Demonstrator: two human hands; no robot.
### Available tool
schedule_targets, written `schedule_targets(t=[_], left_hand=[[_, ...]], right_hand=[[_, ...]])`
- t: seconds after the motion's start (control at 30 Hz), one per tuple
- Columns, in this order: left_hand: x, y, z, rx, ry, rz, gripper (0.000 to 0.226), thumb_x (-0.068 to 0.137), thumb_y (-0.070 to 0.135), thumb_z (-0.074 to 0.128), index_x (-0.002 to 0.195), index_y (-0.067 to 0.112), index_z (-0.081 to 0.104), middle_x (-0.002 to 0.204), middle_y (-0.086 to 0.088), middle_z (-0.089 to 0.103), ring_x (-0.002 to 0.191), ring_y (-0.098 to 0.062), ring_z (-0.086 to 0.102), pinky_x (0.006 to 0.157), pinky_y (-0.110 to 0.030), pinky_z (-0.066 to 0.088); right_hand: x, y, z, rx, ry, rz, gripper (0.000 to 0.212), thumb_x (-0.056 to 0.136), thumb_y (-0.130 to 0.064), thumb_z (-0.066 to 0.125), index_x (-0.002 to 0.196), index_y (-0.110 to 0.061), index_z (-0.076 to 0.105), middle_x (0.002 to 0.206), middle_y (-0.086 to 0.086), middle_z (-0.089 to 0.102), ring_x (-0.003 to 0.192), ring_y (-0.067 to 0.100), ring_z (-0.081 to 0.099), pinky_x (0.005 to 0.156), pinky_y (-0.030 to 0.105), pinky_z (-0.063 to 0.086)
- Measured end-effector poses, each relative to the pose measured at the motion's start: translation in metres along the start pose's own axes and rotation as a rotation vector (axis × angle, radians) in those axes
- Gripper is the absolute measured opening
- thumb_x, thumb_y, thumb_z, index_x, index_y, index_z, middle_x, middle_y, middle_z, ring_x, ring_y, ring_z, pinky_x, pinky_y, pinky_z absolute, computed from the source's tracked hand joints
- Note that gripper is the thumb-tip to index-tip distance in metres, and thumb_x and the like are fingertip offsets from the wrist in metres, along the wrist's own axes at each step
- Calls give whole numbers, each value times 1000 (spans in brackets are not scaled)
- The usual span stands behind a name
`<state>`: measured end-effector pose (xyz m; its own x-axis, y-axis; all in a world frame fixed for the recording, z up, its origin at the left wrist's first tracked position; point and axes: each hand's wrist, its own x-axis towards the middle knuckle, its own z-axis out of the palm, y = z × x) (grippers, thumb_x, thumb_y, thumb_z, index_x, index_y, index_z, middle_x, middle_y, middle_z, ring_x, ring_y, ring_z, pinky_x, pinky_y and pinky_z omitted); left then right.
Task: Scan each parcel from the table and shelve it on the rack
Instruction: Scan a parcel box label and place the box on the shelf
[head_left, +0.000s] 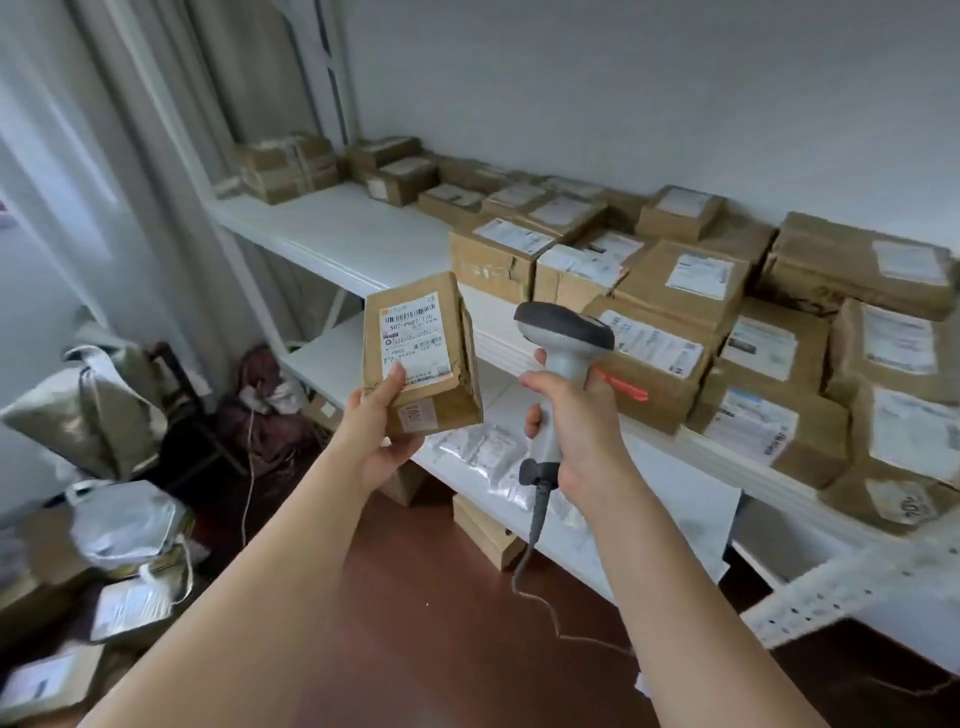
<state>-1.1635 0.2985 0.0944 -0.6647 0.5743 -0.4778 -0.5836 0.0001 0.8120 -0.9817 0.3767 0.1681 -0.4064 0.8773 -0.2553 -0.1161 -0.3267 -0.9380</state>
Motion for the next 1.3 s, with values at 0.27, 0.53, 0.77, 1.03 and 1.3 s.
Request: schedule_targets(t=[0.27,0.53,0.77,1.03,1.3], left_hand=[[109,94,-37,50,78,27,33,85,53,67,109,31,61,115,-7,69,105,-22,65,85,-42,57],[244,179,-64,75,85,-6,42,84,53,68,117,30,56,112,-5,68,100,-21,65,81,-40,58],[354,259,-73,162,86,-109,59,79,51,74,127,23,52,104,-6,69,89,-20,69,67,-36,59],[452,306,-69,113,250,-90,60,69,52,83,105,13,57,94,-7,68,79,-21,67,76,-39,59],[519,364,-53,419,610,-65,97,71,71,68,137,9,36,140,-15,34,121,-34,43,104,-44,39]], right_hand=[[114,3,124,-58,-104,60,22,88,-11,66,108,-19,65,63,0,56,46,10,46,57,30,43],[216,26,234,-93,-62,69,24,86,-9,67,109,-12,64,64,3,57,44,9,47,49,26,43],[286,22,323,-84,76,88,26,87,-8,67,113,-10,63,77,5,57,47,10,50,44,22,42],[367,23,396,-111,19,113,27,87,-9,67,114,-11,62,74,5,56,44,9,50,45,19,41],[445,20,433,-241,-67,141,17,86,-7,67,103,-9,63,72,7,52,46,13,47,48,23,40]])
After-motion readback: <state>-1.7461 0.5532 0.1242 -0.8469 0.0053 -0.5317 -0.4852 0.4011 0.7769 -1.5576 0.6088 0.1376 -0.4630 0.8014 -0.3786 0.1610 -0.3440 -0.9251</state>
